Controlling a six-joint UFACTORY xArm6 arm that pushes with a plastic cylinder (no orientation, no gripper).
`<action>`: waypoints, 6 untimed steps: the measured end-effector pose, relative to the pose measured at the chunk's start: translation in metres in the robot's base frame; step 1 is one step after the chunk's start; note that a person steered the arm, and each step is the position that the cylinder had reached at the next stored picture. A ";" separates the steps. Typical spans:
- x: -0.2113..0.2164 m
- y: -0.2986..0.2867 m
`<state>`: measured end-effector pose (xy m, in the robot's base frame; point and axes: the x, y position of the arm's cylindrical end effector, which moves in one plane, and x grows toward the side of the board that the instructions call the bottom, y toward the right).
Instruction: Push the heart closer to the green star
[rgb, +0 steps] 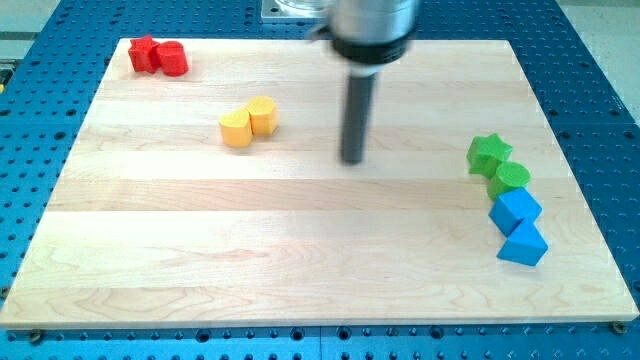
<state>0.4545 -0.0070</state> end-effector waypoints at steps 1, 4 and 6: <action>0.003 -0.122; -0.067 0.026; -0.080 0.121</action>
